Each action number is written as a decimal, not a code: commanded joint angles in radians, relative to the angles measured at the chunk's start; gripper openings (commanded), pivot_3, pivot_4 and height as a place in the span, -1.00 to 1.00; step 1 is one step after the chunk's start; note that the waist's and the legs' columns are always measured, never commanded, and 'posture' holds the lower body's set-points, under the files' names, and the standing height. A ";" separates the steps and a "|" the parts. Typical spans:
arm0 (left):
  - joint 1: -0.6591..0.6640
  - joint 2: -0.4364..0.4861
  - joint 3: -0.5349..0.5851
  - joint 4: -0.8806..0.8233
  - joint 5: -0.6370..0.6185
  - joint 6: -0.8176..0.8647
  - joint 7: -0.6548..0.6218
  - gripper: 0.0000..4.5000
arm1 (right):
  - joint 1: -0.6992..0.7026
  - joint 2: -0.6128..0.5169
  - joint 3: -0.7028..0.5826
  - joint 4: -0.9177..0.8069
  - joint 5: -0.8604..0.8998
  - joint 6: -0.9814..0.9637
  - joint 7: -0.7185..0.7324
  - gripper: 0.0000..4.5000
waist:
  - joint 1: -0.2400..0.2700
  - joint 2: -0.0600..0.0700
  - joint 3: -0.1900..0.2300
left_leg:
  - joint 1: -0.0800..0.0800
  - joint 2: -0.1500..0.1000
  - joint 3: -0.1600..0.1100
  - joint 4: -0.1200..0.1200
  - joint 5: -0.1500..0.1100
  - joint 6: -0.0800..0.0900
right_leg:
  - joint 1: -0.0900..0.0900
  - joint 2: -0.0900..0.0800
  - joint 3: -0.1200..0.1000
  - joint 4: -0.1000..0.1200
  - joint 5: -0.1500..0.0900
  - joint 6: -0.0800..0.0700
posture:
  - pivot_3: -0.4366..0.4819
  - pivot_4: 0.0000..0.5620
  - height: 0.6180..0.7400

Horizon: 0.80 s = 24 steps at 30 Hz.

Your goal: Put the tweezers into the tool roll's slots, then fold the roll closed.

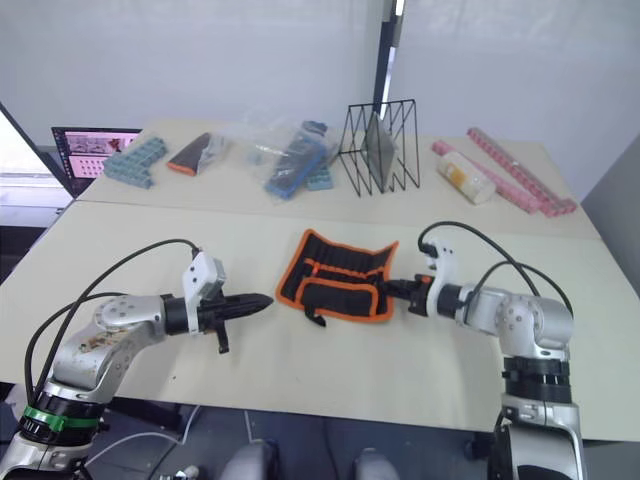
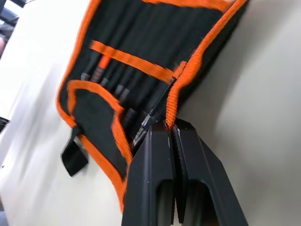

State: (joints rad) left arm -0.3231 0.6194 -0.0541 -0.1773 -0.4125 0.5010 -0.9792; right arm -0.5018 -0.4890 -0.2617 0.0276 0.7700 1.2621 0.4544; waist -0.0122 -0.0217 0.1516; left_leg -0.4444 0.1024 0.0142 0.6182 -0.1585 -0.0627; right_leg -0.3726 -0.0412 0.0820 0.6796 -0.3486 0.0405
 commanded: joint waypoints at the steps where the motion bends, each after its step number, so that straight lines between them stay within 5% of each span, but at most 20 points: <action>1: -0.040 -0.014 -0.026 0.013 0.000 -0.028 -0.028 -1.00 | 0.013 0.020 -0.071 -0.051 0.053 0.011 -0.003 -0.73 | -0.001 0.000 0.000 | 0.000 0.000 0.000 0.000 0.000 0.000 | 0.000 0.000 0.000 0.000 0.000 0.000 | -0.05 -0.47 0.55; 11: -0.118 -0.064 -0.051 0.092 0.022 -0.063 -0.030 -1.00 | -0.011 0.049 -0.225 -0.084 0.087 -0.150 -0.047 0.74 | 0.000 0.000 0.000 | 0.000 -0.001 0.000 0.000 0.000 0.000 | 0.000 0.000 0.001 0.000 0.000 0.000 | -0.05 -0.47 0.55; 13: -0.137 -0.082 -0.061 0.114 0.036 -0.074 -0.022 -1.00 | 0.004 0.077 -0.203 -0.152 0.114 -0.167 -0.029 0.74 | -0.001 0.000 0.000 | 0.000 -0.001 0.000 0.000 0.000 0.000 | 0.000 0.001 0.001 0.000 0.000 0.000 | -0.05 -0.47 0.55; 19: -0.204 -0.169 -0.134 0.192 0.119 -0.115 0.026 -1.00 | 0.122 0.167 -0.025 -0.314 0.080 -0.280 0.019 -0.07 | 0.001 0.000 0.000 | 0.000 -0.001 -0.001 0.000 0.000 0.000 | 0.001 0.001 0.002 0.001 0.000 0.000 | -0.05 -0.47 0.55; 24: -0.237 -0.222 -0.171 0.267 0.168 -0.153 0.042 -1.00 | 0.220 0.115 0.193 -0.352 -0.120 -0.452 0.087 -0.82 | 0.004 0.000 0.000 | -0.001 -0.002 -0.001 0.001 0.000 0.000 | 0.001 0.001 0.004 0.001 0.000 0.000 | -0.05 -0.47 0.55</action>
State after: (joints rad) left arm -0.5362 0.4081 -0.2179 0.0869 -0.2610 0.3755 -0.9462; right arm -0.2929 -0.3615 -0.1119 -0.2978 0.7123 0.8824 0.5193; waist -0.0082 -0.0213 0.1518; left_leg -0.4451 0.1001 0.0129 0.6189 -0.1584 -0.0626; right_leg -0.3718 -0.0400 0.0857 0.6802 -0.3486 0.0409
